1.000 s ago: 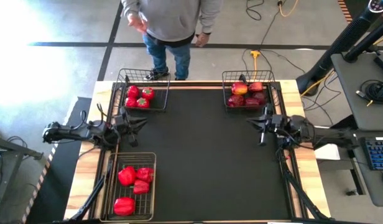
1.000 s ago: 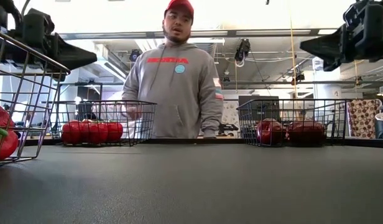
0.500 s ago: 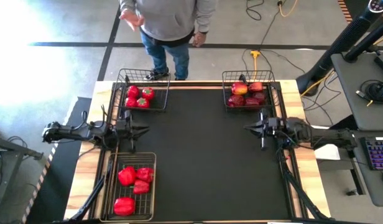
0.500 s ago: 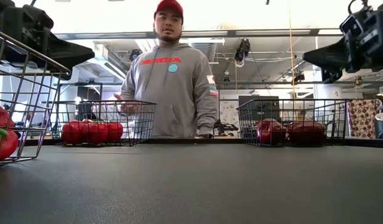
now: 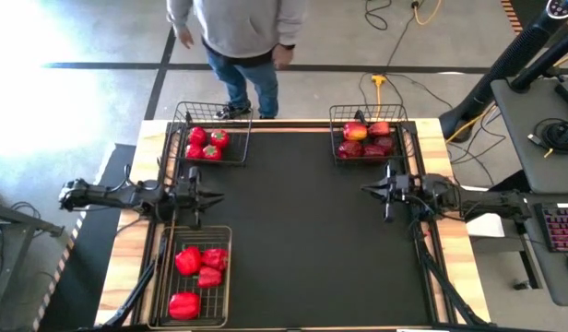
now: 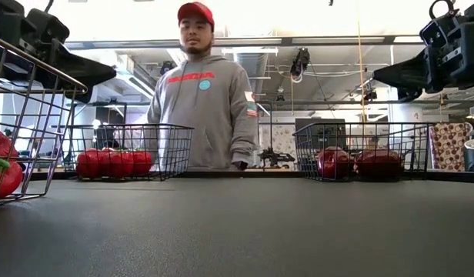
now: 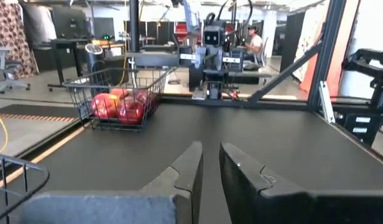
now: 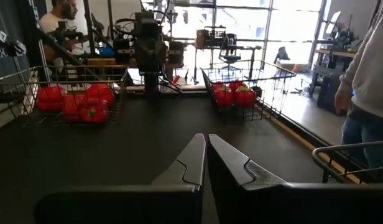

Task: Sort produce into baskets
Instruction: Return to Home Position

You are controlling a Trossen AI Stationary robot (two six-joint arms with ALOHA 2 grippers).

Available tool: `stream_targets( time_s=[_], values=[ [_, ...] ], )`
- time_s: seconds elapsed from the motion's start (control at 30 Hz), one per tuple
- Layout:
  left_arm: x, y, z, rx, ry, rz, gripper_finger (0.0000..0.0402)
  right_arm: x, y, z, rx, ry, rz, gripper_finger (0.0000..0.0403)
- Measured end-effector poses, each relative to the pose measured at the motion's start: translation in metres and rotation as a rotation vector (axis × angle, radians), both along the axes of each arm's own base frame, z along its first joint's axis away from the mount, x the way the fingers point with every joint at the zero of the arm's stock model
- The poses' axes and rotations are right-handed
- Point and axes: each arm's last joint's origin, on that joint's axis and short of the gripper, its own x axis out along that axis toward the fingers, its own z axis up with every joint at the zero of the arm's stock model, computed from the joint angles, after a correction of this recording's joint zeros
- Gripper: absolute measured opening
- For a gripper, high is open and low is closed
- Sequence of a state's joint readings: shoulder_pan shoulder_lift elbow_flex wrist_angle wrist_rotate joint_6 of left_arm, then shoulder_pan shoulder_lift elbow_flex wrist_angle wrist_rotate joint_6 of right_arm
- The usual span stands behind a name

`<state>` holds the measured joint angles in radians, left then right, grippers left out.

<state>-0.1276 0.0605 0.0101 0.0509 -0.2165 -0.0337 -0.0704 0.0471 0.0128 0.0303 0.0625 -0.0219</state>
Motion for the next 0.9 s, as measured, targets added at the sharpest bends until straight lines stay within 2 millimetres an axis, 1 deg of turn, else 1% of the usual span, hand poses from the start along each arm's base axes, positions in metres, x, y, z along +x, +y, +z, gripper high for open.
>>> stream_targets(
  time_s=[0.23,0.33,0.9],
  values=[
    [0.0032,-0.0004,-0.003,0.006,0.058,0.001,0.0038,0.0,0.0,-0.0001,0.033,-0.004,0.0,0.0013],
    [0.0039,-0.0005,-0.0001,0.006,0.058,0.001,0.0038,0.0,0.0,-0.0001,0.051,-0.007,0.0,0.0013],
    [0.0073,-0.0009,-0.0014,0.011,0.095,0.001,0.0038,0.0001,0.0,-0.0003,0.048,-0.006,0.0,0.0013]
  ],
)
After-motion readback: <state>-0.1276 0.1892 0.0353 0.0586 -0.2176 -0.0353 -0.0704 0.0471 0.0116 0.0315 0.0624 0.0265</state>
